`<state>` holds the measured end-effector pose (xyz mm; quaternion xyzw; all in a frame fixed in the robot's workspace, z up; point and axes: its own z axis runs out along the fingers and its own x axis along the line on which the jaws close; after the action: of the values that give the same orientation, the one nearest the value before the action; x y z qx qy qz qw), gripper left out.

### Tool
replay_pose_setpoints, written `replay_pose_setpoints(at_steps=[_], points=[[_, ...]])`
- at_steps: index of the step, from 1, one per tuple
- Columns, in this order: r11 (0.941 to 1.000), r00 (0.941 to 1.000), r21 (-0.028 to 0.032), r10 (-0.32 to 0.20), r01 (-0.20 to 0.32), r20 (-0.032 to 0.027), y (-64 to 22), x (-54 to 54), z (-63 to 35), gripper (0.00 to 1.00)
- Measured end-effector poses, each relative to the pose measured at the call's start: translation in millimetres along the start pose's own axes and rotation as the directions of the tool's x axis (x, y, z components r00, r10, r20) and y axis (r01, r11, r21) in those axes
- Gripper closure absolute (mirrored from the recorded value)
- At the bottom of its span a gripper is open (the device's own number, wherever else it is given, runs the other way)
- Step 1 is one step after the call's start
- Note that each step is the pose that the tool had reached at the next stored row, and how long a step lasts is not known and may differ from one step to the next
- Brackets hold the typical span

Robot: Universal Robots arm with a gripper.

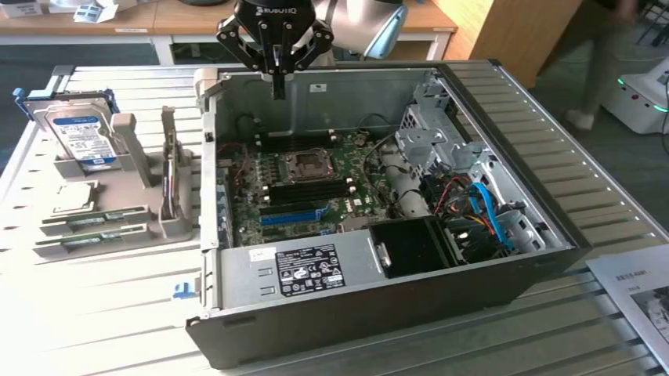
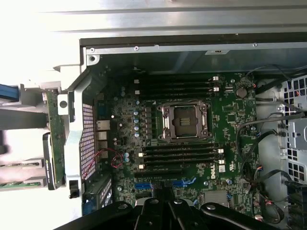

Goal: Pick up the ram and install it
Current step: 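Reach for the ram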

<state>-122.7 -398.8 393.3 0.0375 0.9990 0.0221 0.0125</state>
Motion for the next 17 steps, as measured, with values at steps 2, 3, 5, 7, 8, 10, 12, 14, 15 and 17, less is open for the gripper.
replay_pose_setpoints(at_steps=[2, 3, 5, 7, 8, 10, 12, 14, 15, 17], points=[[1.0000, 1.0000, 0.0001, 0.000, 0.000, 0.0000, -0.3, 3.6, -0.2, 0.87], [1.0000, 1.0000, 0.0000, 0.000, 0.000, 0.0000, -0.4, 5.8, -0.2, 0.87], [1.0000, 1.0000, 0.0000, 0.000, 0.000, 0.0000, -0.8, 10.4, -0.3, 0.87], [1.0000, 1.0000, 0.0000, 0.000, 0.000, 0.0000, -1.1, 14.6, -0.4, 0.87], [1.0000, 1.0000, 0.0000, 0.000, 0.000, 0.0000, -1.3, 16.7, -0.5, 0.87], [1.0000, 1.0000, 0.0000, 0.000, 0.000, 0.0000, -1.6, 20.8, -0.6, 0.87], [1.0000, 1.0000, 0.0000, 0.000, 0.000, 0.0000, -1.8, 23.6, -0.6, 0.87], [1.0000, 1.0000, 0.0000, 0.000, 0.000, 0.0000, -1.9, 25.8, -0.7, 0.87], [1.0000, 1.0000, 0.0000, 0.000, 0.000, 0.0000, -2.0, 27.0, -0.7, 0.87], [1.0000, 1.0000, 0.0001, 0.000, 0.000, -0.0001, -2.3, 30.2, -0.8, 0.87]])
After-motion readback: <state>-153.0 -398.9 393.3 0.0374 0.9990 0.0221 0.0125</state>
